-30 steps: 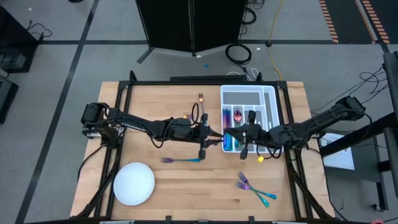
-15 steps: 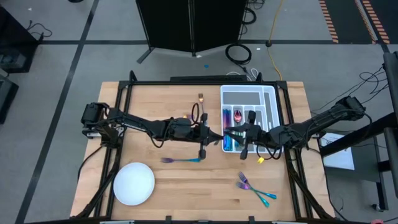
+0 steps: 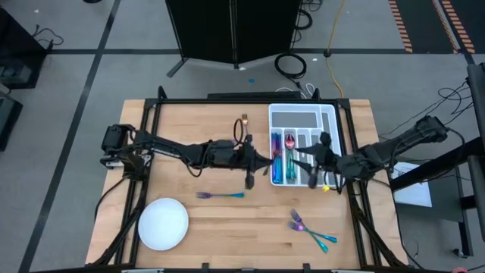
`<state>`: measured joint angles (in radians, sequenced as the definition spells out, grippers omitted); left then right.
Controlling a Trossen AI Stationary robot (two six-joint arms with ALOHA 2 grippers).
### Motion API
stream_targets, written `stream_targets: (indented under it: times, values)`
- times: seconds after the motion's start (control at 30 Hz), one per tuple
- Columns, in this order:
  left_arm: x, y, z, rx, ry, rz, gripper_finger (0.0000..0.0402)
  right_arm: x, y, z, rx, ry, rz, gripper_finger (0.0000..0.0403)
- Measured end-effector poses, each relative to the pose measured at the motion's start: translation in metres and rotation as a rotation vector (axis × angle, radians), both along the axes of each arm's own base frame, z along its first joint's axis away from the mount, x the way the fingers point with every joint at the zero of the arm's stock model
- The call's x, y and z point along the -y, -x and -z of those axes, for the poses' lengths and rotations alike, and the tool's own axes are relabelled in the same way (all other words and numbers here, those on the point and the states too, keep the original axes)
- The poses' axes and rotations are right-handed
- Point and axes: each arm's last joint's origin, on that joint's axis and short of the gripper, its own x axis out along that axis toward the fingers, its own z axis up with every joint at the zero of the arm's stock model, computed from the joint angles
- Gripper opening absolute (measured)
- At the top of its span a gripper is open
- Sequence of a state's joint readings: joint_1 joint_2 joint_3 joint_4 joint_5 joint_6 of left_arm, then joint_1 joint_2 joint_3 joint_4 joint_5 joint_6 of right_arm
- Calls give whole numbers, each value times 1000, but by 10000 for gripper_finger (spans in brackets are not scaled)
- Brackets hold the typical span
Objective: Sort silverware
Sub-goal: Put the blue fork into the utensil organizer
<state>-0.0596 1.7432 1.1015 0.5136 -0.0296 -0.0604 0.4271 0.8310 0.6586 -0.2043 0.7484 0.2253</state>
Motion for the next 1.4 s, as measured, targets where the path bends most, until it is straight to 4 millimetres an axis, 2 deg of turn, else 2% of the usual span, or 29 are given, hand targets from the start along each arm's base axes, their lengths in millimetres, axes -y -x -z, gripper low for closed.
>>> stream_targets:
  times: [0.17,0.33,0.5,0.67,0.77,0.93,1.17,1.3,1.4]
  values:
    - [-21,-17,26,58,202,-54,0,6,31,14,-129,-162,60,168]
    - [-48,-45,64,149,550,-64,0,9,48,23,-183,-232,132,167]
    - [-53,-93,100,169,782,-34,0,10,53,21,-180,-219,114,167]
    - [-53,-142,117,196,926,-10,0,11,56,18,-159,-229,105,167]
    - [-58,-160,120,170,996,-57,0,12,57,17,-153,-235,103,167]
    - [-65,-170,117,110,1031,-215,0,12,57,17,-149,-237,99,167]
    - [-69,-172,113,77,999,-225,0,12,56,16,-144,-236,95,167]
    - [-65,-178,99,59,952,-164,0,11,56,16,-139,-230,88,167]
    - [-62,-182,89,3,925,-192,0,11,56,15,-137,-231,87,167]
